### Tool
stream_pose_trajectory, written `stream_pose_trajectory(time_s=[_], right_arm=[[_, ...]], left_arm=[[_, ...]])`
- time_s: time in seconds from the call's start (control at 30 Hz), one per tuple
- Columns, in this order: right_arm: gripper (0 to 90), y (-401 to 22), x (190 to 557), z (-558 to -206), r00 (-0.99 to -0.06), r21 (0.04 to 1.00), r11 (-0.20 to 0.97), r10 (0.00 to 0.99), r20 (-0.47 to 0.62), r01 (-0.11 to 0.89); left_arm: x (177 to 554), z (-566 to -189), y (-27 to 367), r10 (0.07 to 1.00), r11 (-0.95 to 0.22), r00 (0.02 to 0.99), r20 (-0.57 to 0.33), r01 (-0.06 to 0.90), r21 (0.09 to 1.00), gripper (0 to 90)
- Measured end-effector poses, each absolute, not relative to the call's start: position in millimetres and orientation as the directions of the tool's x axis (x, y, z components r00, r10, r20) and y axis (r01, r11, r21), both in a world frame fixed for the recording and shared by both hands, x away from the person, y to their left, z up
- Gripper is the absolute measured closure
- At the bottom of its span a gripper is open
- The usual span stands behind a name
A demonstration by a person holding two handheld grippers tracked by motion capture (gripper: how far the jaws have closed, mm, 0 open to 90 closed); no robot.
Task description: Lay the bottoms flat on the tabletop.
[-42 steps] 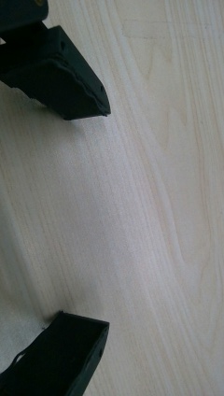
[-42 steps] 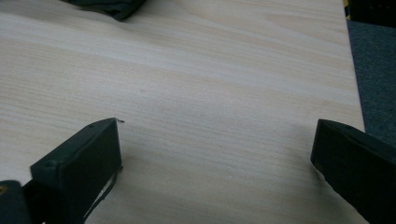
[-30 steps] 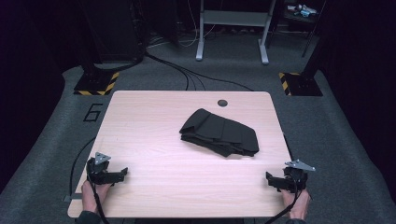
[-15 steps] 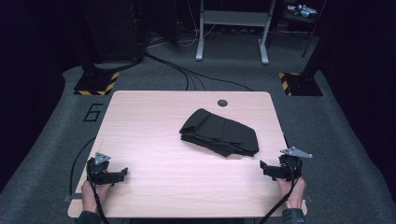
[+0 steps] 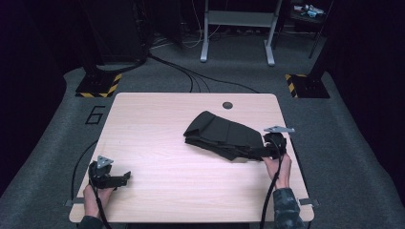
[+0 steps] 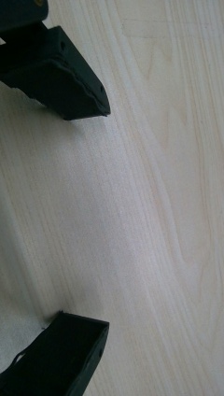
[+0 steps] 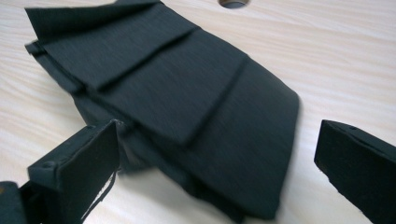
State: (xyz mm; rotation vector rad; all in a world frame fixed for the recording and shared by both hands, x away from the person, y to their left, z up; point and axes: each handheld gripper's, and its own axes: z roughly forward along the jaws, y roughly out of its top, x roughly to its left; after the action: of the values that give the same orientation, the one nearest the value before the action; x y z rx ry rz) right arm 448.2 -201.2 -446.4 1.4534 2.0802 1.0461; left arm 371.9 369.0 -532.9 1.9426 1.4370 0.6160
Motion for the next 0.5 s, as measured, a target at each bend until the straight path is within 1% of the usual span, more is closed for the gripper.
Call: stream_pose_trajectory(time_s=[0.03,0.07,0.1,0.13,0.2,0.3,0.37,0.43,0.5], right_arm=[[0.0,-201.2,448.2,-446.4,-0.383,0.76,0.182,0.919,0.095,0.624],[0.0,-190.7,460.6,-447.0,-0.402,0.754,0.198,0.911,0.094,0.626],[0.0,-190.7,460.6,-447.0,-0.402,0.754,0.198,0.911,0.094,0.626],[0.0,-180.5,471.8,-449.5,-0.413,0.746,0.213,0.906,0.091,0.631],[0.0,-175.7,477.1,-451.7,-0.422,0.74,0.222,0.902,0.091,0.634],[0.0,-160.9,497.1,-462.5,-0.423,0.719,0.231,0.901,0.095,0.655],[0.0,-154.2,505.6,-466.7,-0.416,0.703,0.215,0.901,0.125,0.678],[0.0,-152.1,509.3,-468.8,-0.418,0.698,0.225,0.901,0.117,0.68],[0.0,-146.9,518.1,-474.8,-0.409,0.68,0.216,0.902,0.135,0.701]], left_arm=[[371.9,-533.0,368.8,0.956,-0.199,0.293,-0.004,0.658,0.726,0.3],[371.9,-533.0,368.9,0.956,-0.199,0.293,-0.004,0.658,0.726,0.3],[371.9,-533.0,368.9,0.956,-0.199,0.293,-0.003,0.658,0.726,0.3],[371.9,-532.9,368.9,0.956,-0.201,0.293,-0.001,0.658,0.726,0.4],[371.9,-533.0,368.9,0.956,-0.201,0.293,-0.001,0.657,0.726,0.4],[371.9,-533.0,368.9,0.956,-0.199,0.293,-0.004,0.658,0.726,0.4],[372.0,-533.0,368.9,0.956,-0.199,0.294,-0.005,0.658,0.726,0.4],[372.0,-533.0,368.9,0.956,-0.199,0.294,-0.005,0.658,0.726,0.4],[372.0,-533.0,368.9,0.956,-0.199,0.294,-0.005,0.658,0.726,0.4]])
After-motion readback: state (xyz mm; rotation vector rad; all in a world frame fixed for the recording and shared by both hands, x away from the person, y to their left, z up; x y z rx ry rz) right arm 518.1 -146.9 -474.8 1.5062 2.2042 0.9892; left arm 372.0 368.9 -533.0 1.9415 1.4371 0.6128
